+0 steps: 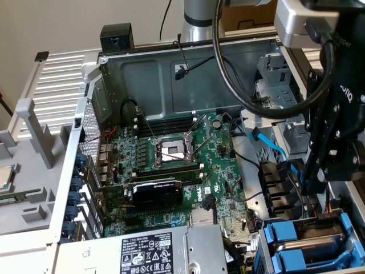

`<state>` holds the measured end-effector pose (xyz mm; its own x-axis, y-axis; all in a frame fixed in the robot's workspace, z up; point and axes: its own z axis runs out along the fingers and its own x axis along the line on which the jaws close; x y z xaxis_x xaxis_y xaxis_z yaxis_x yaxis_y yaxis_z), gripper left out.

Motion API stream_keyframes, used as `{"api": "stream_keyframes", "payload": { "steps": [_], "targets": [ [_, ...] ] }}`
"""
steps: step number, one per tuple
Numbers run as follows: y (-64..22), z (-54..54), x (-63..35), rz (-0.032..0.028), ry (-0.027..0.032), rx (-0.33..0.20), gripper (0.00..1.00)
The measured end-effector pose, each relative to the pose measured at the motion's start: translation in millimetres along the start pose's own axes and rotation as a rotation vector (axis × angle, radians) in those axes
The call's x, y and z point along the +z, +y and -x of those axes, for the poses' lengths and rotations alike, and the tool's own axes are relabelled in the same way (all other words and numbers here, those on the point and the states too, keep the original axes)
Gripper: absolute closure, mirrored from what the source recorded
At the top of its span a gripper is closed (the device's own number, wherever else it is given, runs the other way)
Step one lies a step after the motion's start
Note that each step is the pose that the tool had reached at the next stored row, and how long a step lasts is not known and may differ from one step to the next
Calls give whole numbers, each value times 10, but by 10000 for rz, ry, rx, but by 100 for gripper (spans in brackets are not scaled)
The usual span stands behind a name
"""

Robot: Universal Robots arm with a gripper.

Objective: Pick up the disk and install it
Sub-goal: 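Insert the second disk wire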

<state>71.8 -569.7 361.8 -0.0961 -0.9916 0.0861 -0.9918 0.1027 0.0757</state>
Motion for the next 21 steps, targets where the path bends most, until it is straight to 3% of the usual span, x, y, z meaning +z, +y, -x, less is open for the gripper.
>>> {"api": "stream_keyframes", "payload": {
  "steps": [3, 5, 21],
  "targets": [
    [1, 3, -2, -7, -14, 0, 78],
    [1, 6, -1, -9, -20, 0, 84],
    [42, 20, -59, -3, -21, 78, 84]
  ]
}}
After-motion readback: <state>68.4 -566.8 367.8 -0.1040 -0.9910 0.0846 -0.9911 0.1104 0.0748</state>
